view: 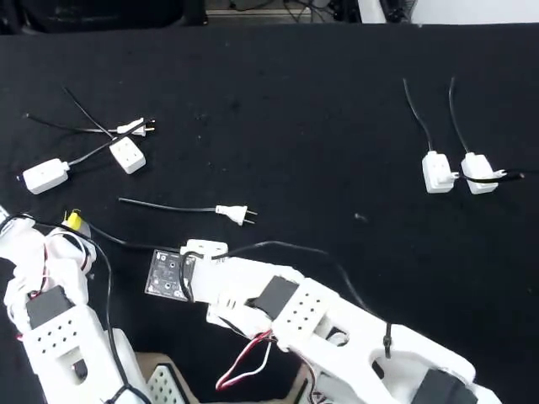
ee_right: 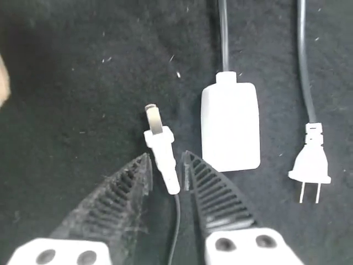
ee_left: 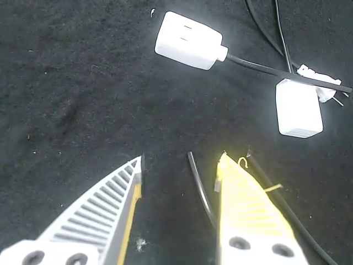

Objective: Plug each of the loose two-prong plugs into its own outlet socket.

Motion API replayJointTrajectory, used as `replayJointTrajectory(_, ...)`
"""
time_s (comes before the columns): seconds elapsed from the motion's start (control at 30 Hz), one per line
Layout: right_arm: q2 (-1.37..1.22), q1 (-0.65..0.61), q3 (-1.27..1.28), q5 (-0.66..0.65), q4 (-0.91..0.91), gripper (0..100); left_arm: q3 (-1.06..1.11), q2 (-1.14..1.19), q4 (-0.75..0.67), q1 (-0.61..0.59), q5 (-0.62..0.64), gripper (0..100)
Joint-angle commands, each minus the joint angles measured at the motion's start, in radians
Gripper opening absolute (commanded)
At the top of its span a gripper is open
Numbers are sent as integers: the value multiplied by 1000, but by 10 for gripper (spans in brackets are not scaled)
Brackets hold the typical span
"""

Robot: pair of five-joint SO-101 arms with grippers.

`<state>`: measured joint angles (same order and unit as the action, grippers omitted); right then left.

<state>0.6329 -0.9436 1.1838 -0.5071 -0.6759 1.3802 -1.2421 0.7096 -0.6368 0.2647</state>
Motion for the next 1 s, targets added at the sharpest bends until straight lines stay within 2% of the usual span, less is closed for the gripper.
replayJointTrajectory(0.0,35,9,-8,-11,-11,104,-68,0,-14,-12,6,223)
replayJointTrajectory(0.2,35,9,7,-11,-5,194,-68,0,-14,-12,6,223)
replayJointTrajectory(0.97,-19,8,-1,-12,40,194,-68,0,-15,-12,6,223)
